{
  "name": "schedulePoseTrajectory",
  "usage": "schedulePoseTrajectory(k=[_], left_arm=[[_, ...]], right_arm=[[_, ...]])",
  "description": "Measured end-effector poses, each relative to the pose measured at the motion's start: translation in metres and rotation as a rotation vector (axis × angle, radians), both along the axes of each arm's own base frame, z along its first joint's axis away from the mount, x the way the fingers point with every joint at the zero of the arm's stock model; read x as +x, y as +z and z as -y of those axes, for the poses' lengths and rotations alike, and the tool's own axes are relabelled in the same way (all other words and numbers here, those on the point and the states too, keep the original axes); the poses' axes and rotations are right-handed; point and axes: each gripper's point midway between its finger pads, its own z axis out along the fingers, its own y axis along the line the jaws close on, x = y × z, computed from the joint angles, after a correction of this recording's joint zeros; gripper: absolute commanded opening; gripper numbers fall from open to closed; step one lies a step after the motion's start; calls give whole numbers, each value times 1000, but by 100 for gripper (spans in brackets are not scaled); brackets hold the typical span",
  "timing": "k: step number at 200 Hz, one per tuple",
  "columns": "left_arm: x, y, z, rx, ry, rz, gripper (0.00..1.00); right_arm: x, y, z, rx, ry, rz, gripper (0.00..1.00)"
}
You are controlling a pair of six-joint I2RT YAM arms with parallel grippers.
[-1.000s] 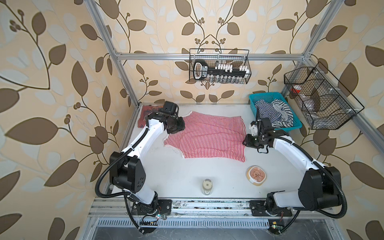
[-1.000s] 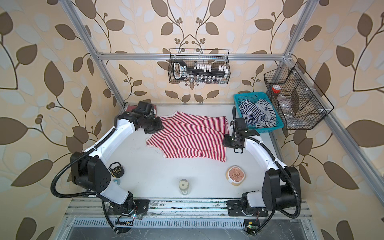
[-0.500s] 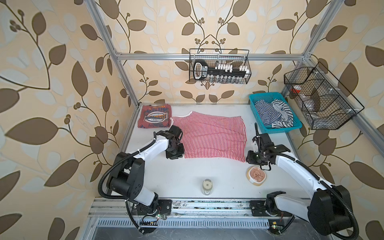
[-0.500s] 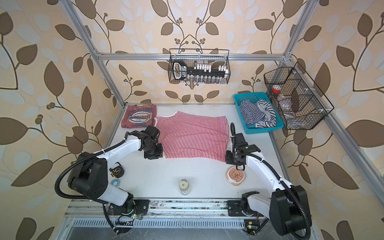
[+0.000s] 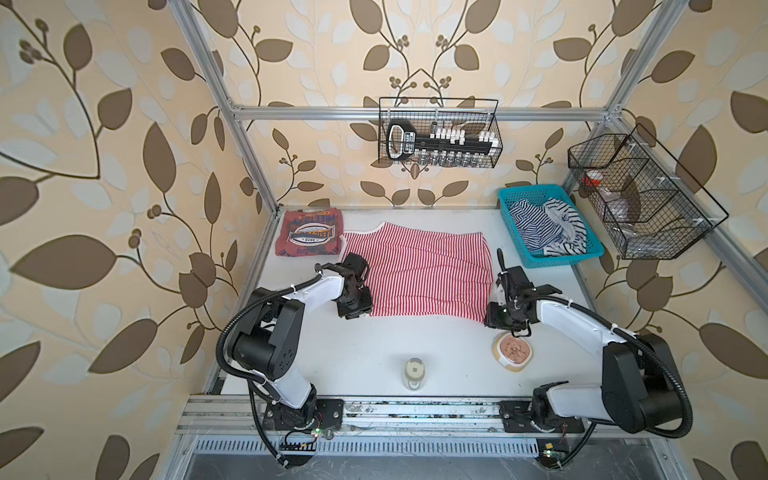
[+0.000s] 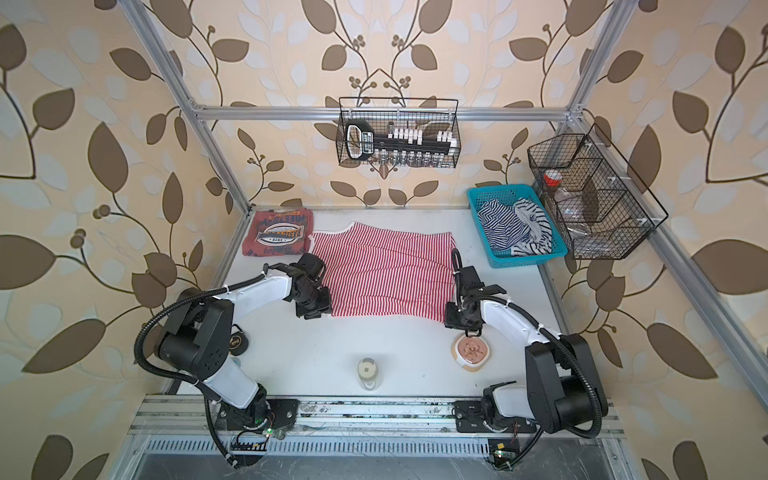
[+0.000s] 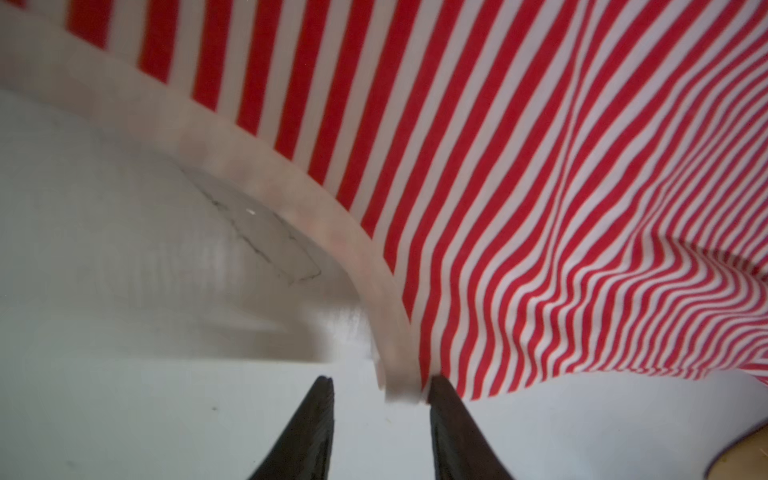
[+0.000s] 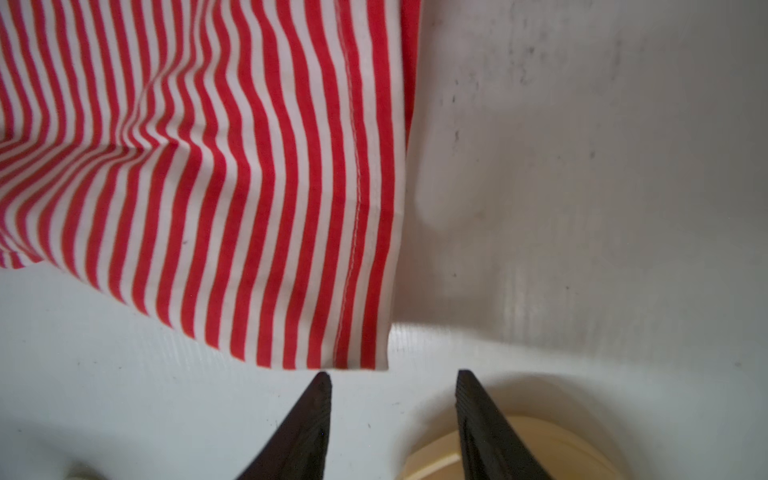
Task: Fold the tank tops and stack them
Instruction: 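Pull the held tank top toward the robot with both grippers, flattening it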
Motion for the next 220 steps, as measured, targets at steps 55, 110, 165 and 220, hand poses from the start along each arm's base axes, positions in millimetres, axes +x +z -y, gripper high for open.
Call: schedulePoseTrajectory(k=[55, 110, 165, 220], left_arm=[[0, -9, 4, -7, 6, -23, 34], [8, -12, 8, -19, 31, -26, 0], [10, -11, 8, -15, 26, -20, 0], [-5, 11, 0, 0, 21, -14, 0]], right_arm=[[6, -10, -5, 14, 2, -7, 46], [9, -16, -11, 47, 5, -20, 14], [7, 5, -9, 40, 12, 18, 0], [6, 35, -6, 40, 28, 58, 4]])
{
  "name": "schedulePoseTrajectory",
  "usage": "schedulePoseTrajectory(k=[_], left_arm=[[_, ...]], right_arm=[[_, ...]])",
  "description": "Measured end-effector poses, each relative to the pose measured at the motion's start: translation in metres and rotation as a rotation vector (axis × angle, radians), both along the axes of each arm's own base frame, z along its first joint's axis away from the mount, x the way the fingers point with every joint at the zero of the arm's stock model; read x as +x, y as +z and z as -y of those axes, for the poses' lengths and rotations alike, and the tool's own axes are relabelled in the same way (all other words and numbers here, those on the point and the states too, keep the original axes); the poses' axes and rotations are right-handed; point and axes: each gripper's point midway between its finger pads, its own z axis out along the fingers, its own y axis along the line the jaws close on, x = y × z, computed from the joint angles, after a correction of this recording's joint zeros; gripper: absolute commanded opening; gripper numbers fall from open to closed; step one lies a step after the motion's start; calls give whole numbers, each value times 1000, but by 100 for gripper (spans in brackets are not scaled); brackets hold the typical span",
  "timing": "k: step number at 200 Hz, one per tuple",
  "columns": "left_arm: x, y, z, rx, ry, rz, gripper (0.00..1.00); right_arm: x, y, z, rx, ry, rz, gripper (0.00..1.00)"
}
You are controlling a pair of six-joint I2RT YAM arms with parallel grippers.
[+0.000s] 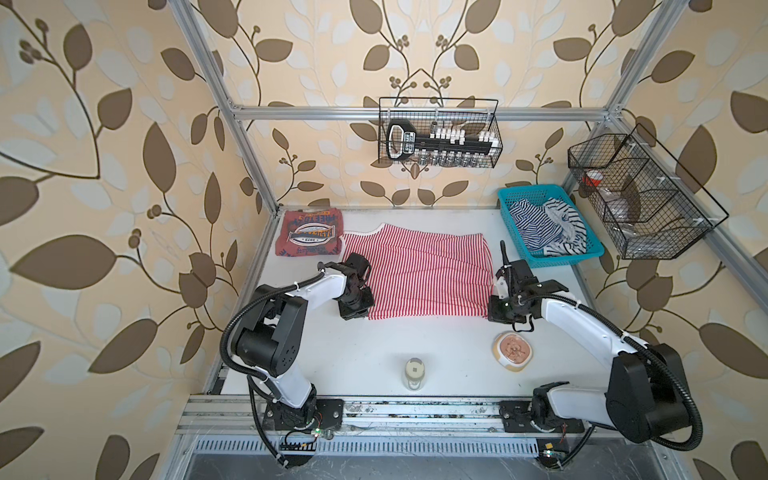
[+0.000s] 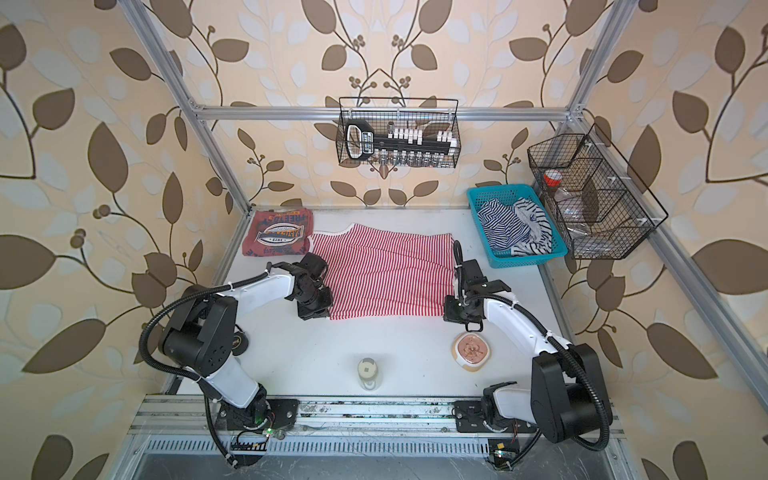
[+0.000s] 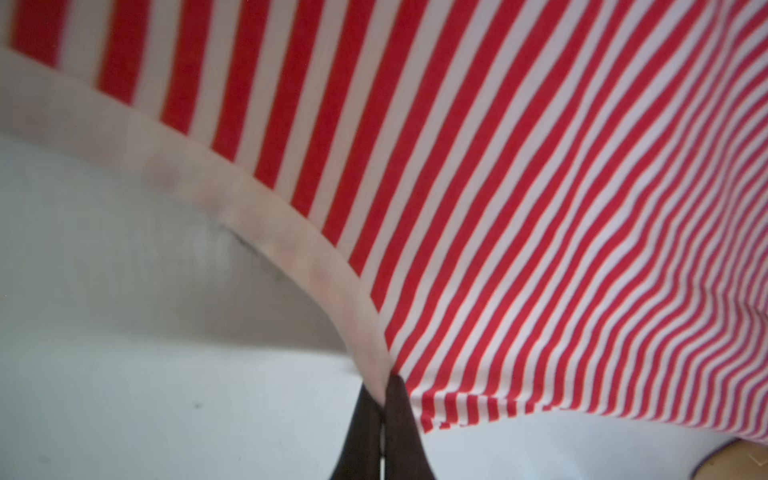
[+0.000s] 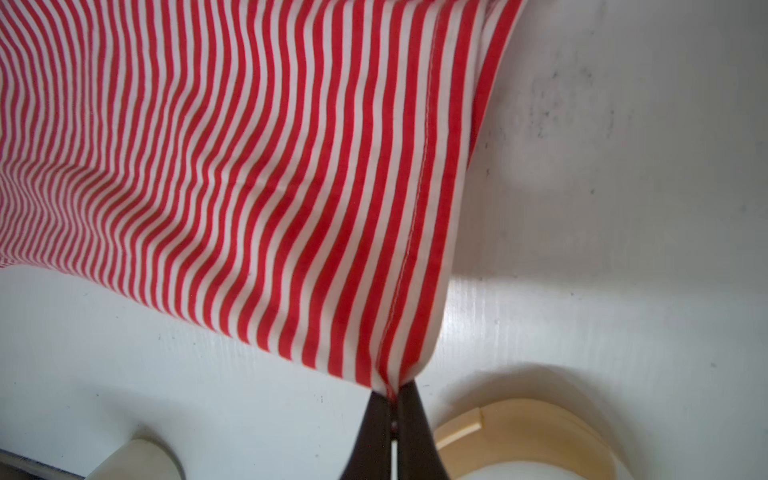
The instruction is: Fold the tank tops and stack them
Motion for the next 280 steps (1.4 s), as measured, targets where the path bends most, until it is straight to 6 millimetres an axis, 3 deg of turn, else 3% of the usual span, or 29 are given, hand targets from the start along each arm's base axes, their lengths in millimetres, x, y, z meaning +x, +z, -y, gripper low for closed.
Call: schedulePoseTrajectory(k=[32, 68, 96, 125, 180, 215, 245, 280], left_arm=[[-4, 28, -1, -7, -15, 59, 0], [-2, 41, 1, -9, -34, 74, 0], [8, 53, 5, -13, -51, 99, 0], [31, 63, 13, -11, -72, 122, 0], [71, 42, 23, 34, -106, 83, 0], [90, 27, 29, 51, -114, 51, 0], [111, 26, 35, 54, -123, 57, 0], [132, 23, 40, 55, -126, 64, 0]], right_arm=[[-8, 4, 4, -3, 6, -16, 2], [-6, 11, 9, 5, 2, -20, 1], [3, 22, 15, 25, -16, 6, 2], [20, 29, 20, 37, -21, 14, 5], [62, 8, 19, 22, 19, -78, 7], [93, 6, 20, 15, 31, -91, 10], [116, 5, 25, 5, 37, -92, 11], [129, -6, 33, 0, 31, -130, 15]])
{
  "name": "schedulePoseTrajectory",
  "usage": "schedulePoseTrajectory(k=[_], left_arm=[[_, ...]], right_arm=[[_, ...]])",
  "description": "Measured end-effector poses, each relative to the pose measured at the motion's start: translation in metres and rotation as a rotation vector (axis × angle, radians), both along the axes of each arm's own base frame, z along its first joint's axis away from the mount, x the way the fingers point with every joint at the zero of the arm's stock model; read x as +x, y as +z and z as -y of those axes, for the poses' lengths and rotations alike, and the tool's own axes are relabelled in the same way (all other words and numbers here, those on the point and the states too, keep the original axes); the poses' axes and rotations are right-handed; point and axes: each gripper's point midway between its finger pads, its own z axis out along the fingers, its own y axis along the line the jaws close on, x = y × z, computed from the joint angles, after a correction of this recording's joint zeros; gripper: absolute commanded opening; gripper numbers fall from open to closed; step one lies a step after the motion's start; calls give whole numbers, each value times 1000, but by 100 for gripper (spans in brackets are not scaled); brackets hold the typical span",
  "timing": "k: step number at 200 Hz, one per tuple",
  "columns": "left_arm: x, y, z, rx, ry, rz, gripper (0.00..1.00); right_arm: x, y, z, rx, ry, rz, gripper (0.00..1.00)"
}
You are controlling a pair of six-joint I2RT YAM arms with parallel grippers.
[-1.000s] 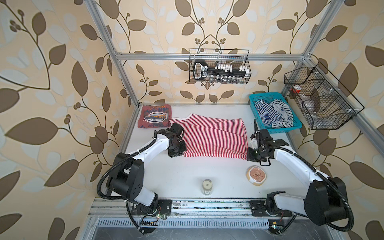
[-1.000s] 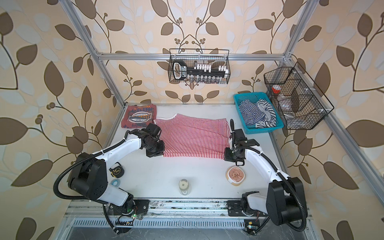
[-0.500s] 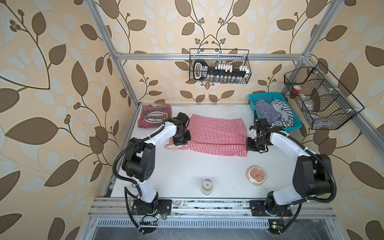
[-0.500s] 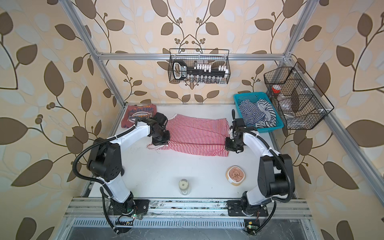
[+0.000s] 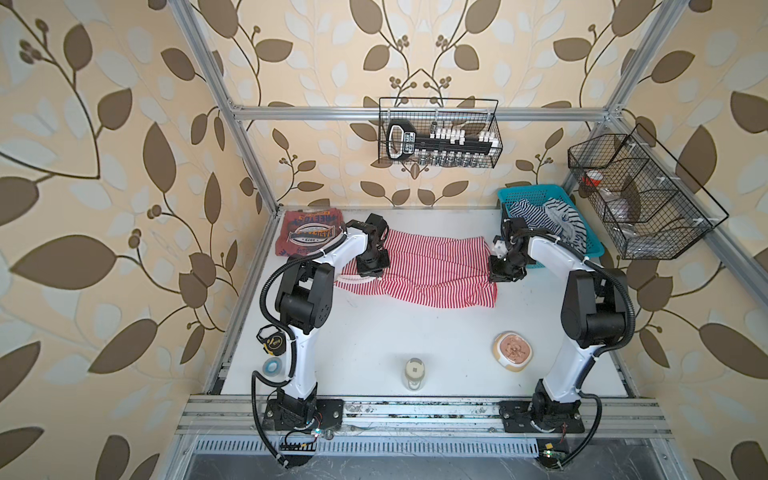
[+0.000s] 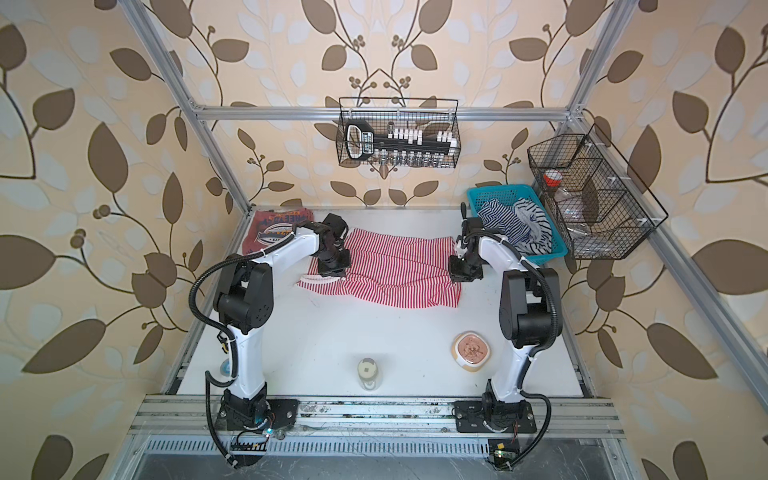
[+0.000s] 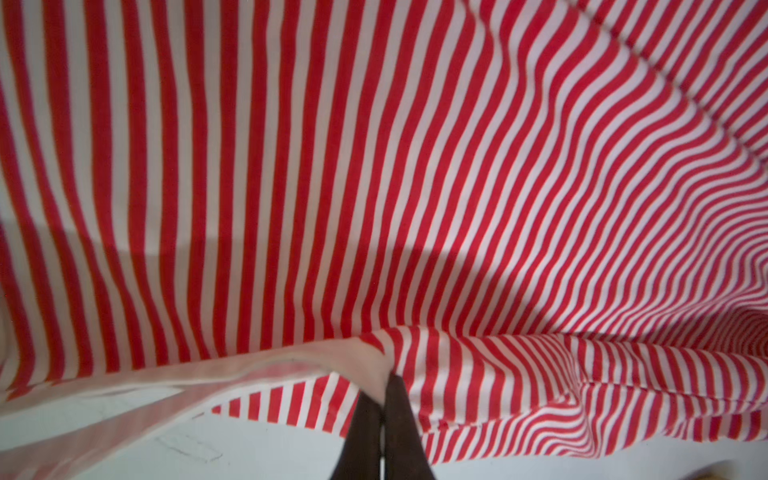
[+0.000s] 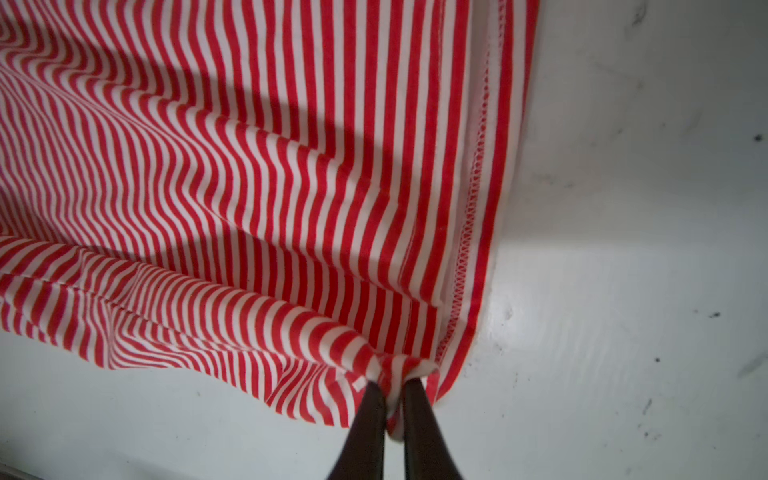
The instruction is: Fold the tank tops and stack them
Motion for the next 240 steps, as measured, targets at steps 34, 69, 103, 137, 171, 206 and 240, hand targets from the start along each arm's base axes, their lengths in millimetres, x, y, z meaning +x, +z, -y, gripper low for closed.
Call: schedulePoseTrajectory(k=[34, 69, 103, 137, 171, 206, 240], left_arm=[[8, -11, -6, 11, 9, -18, 0], [9, -22, -12, 15, 22, -44, 17], [20, -13, -11, -3, 38, -11, 36], [26, 4, -9, -23, 48, 33, 34], [15, 30, -8, -66, 54, 85, 22], [0, 23, -8, -87, 56, 64, 22], [-8, -1, -9, -79, 59, 16, 23]], right_arm=[[7, -13, 11, -2, -18, -41, 23], [12, -18, 20, -2, -38, -48, 38], [3, -9, 17, 24, -51, 2, 42], [-27, 4, 5, 93, -51, 40, 40], [-53, -15, 0, 122, -49, -11, 39], [-69, -32, -5, 145, -53, -61, 43], [-65, -43, -11, 157, -47, -71, 40]])
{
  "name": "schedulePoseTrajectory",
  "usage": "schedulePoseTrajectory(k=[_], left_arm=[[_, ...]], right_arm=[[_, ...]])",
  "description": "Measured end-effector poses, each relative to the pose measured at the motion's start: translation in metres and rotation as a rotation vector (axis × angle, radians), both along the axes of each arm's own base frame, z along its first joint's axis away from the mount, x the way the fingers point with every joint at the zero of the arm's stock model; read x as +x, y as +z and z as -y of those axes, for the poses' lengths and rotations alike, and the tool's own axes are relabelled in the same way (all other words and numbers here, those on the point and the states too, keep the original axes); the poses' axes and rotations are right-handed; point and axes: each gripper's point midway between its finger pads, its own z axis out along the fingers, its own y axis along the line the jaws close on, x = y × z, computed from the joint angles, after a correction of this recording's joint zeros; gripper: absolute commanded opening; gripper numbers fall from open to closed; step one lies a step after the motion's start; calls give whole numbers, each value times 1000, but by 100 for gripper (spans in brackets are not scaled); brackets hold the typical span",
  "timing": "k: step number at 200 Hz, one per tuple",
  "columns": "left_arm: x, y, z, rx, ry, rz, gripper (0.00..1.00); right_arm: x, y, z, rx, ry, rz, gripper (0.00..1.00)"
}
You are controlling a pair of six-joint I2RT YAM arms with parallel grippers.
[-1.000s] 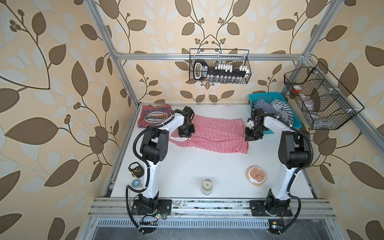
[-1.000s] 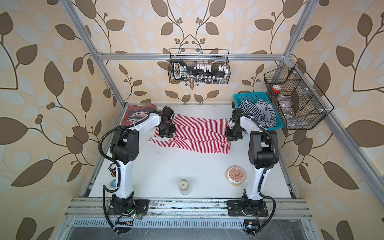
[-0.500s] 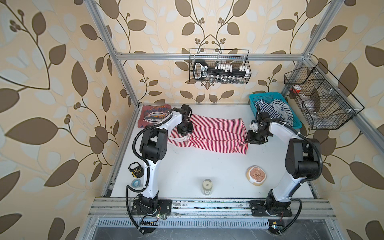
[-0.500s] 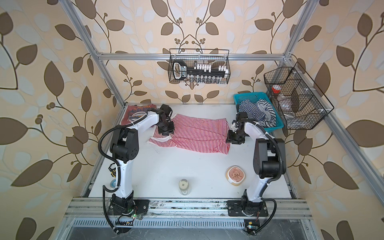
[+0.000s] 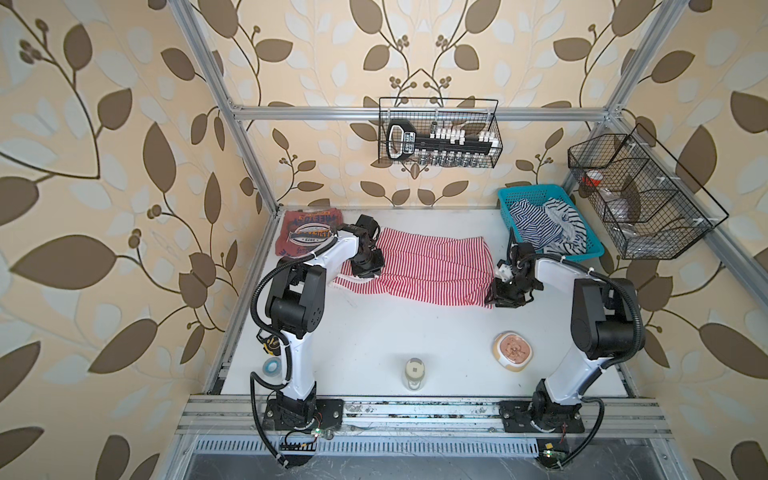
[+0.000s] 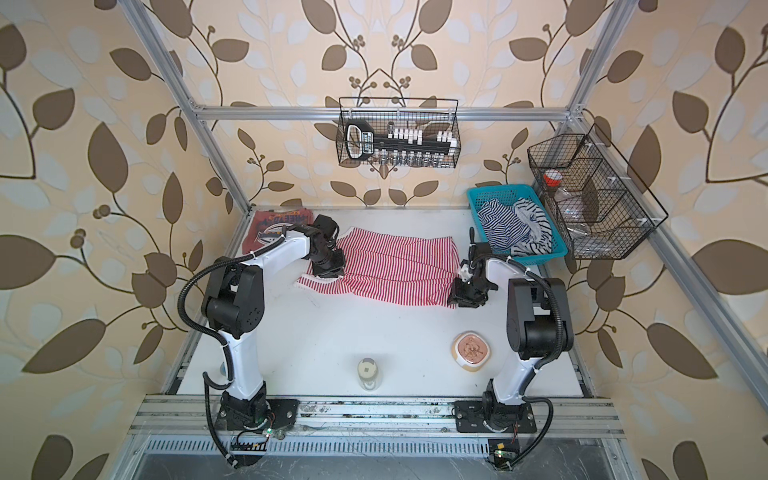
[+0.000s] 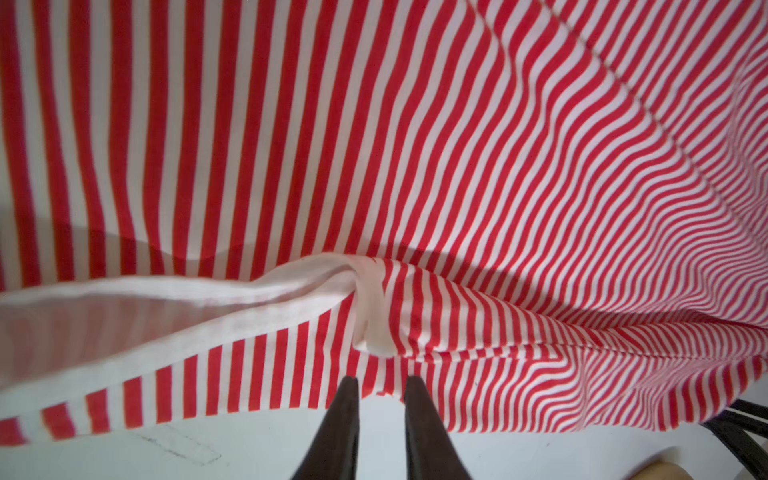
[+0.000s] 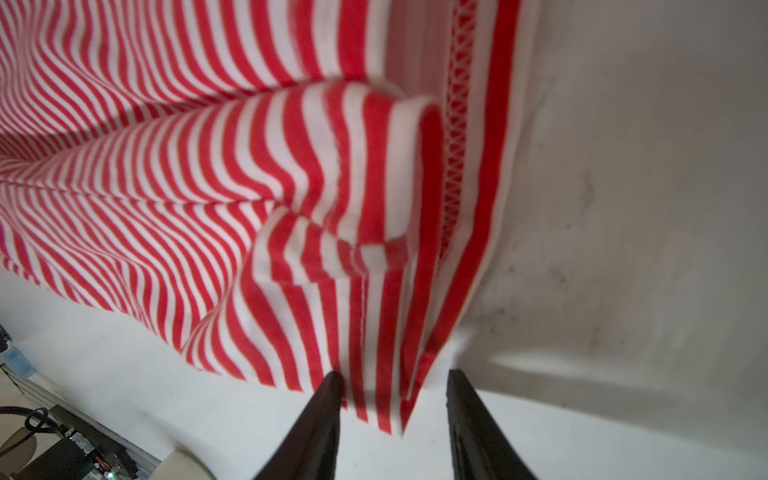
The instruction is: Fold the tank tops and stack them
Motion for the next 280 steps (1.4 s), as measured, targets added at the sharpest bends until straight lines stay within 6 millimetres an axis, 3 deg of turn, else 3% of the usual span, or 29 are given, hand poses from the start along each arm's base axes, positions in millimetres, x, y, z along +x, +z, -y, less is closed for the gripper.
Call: schedulePoseTrajectory(k=[12, 51, 106, 135, 173, 204, 220, 254, 280], left_arm=[[1, -6, 0, 3, 1, -7, 23], [4, -32, 0, 18, 6, -39, 24], [7, -37, -5, 22, 21, -32, 27], [5, -37, -3, 7, 20, -21, 28], [-1, -36, -1, -15, 25, -19, 31], [-11, -34, -11, 12, 41, -35, 36], [-18, -30, -14, 21, 48, -51, 39], [-22, 4, -17, 16, 52, 0, 43], [-21, 32, -18, 2, 54, 68, 37]], right_arm=[[1, 0, -2, 2, 4, 3, 34], [2, -5, -4, -8, -1, -6, 0], [-3, -3, 12, -61, -28, -13, 0], [-5, 9, 23, -90, -50, 5, 0], [-10, 14, 30, -126, -53, 2, 19], [-18, 11, 49, -199, -86, -35, 33], [-20, 11, 52, -221, -88, -45, 36], [-8, 30, 40, -249, -55, 8, 34], [17, 53, 9, -222, -1, 109, 21]])
